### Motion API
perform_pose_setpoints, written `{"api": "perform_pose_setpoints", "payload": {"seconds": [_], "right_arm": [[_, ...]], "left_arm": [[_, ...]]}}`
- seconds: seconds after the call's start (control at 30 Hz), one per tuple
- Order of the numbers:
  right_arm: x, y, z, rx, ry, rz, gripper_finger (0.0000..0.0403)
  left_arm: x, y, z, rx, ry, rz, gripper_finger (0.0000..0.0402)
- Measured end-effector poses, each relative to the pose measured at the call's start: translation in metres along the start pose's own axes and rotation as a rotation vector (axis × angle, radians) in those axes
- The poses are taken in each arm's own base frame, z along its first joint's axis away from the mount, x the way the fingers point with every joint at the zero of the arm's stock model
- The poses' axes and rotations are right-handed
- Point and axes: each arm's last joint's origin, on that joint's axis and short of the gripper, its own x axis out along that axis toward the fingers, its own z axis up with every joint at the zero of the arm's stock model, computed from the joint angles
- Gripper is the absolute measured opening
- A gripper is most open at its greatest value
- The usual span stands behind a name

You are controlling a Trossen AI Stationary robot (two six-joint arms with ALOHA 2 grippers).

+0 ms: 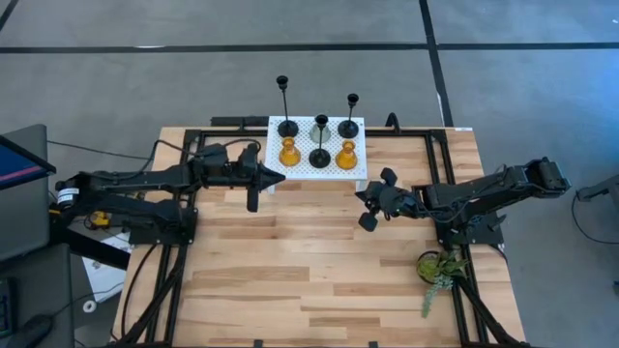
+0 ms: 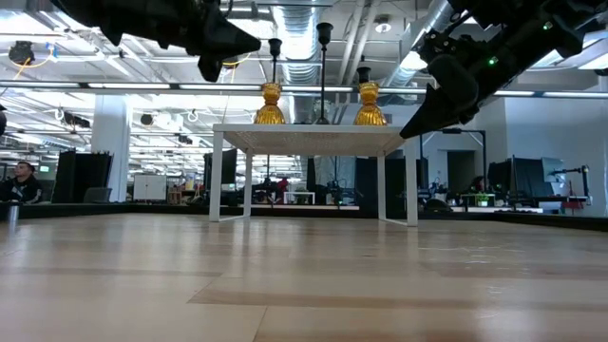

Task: Pick & Place candle stick holders
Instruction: Return to Home Position

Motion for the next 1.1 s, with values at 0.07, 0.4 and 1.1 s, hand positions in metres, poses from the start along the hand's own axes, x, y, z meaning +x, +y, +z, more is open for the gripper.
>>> {"api": "perform_pose_setpoints", "payload": {"seconds": [0.07,0.4,1.1], "right_arm": [[0.0,0.0,0.0,0.005,0.0,0.001,0.0001],[-0.001,0.002,0.002,0.002,-0.02,0.009,0.0001],[0.003,-0.003,0.017,-0.01,-0.137,0.028,0.0]], "left_arm": [[0.0,0.0,-0.002,-0.01,0.004,0.001,0.0007],[0.001,-0.002,-0.005,-0.14,0.028,-0.084,0.0009],[0.002,-0.004,-0.013,0.065,0.092,-0.165,0.0007]]}}
